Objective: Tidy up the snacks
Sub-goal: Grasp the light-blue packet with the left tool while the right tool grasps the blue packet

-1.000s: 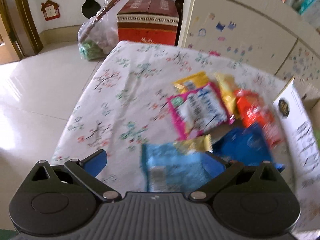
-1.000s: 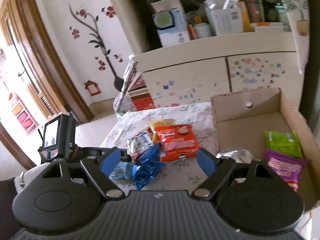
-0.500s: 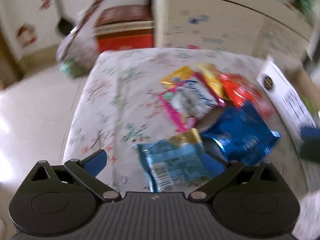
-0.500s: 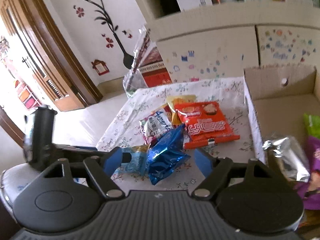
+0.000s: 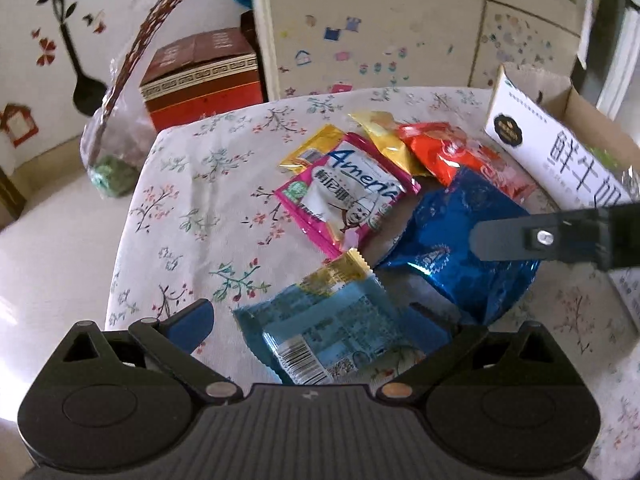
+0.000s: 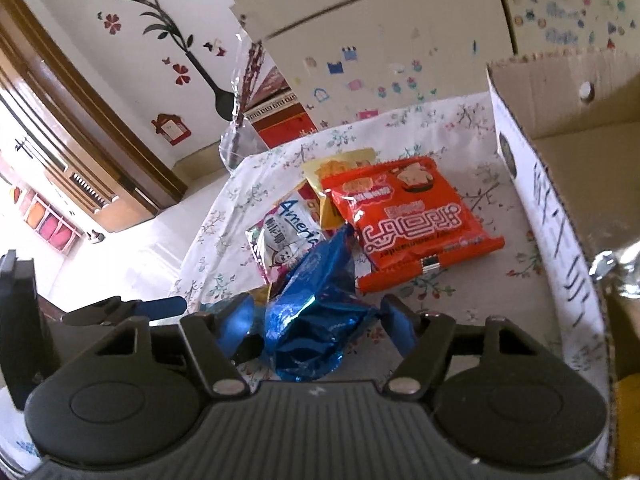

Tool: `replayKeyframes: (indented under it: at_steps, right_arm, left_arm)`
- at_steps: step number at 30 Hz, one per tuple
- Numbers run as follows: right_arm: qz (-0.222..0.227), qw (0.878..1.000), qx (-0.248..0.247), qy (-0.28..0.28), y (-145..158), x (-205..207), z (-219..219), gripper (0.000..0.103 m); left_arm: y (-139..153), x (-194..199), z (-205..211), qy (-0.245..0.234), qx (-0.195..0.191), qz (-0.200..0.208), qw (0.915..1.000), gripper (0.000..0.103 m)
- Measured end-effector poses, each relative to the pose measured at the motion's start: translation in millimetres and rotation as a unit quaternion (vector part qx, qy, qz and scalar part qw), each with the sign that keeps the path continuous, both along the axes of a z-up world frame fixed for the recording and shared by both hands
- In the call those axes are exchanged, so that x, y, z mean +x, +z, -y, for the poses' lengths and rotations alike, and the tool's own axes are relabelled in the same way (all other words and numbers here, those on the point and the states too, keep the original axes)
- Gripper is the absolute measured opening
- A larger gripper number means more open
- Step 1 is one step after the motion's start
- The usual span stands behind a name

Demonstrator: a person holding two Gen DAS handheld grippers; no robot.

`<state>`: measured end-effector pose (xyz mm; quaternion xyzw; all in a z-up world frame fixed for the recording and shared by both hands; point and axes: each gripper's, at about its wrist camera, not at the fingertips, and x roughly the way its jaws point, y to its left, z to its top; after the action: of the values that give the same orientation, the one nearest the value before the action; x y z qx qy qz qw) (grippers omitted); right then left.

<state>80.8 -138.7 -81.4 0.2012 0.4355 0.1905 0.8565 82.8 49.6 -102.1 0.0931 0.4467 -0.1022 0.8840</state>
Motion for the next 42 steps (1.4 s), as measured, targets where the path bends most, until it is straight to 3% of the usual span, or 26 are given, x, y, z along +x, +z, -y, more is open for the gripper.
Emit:
replayKeyframes:
  at_steps: [4,11,17,25,31,35,40,41,42]
  right_arm:
    - [-0.018,1.0,0.011,-0.004,-13,6,0,0.056]
    - [-0.018,1.0,0.022,-0.003,-9,5,-1,0.045]
    - [-0.023,0.999,0.023,-0.014,-8,5,4,0.044]
    - [-0.026,0.999,0.033,-0.015,-13,5,1,0.054]
    - [-0.025,0.999,0.029,-0.004,-14,4,-1,0.045]
    - [-0.019,1.0,0.024,-0.006,-10,2,-1,0.044]
    - [0.003,1.0,0.021,-0.001,5,-4,-1,0.044]
    - [0.008,1.0,0.018,-0.001,8,-5,-1,0.044]
    - [0.013,1.0,0.016,-0.001,12,-7,-1,0.044]
  left_arm:
    - [-7,-1,9,-0.022,0.022,0.005,0.9995,0.103]
    - [-9,-2,8,-0.036,0.009,0.011,0.9992,0.102]
    - [-5,-2,10,-0.047,0.0,0.0,0.9989,0.091]
    - [-9,-5,13,-0.043,0.006,0.014,0.9989,0.1]
    - [-4,-4,15,-0.048,-0.014,0.003,0.9987,0.08]
    - [3,-6,15,-0.046,-0.016,0.007,0.9988,0.068]
    - [13,-8,15,-0.038,-0.024,0.006,0.999,0.061]
    - [14,-9,16,-0.04,-0.023,0.007,0.9989,0.053]
    - [16,-10,16,-0.043,-0.026,0.008,0.9987,0.052]
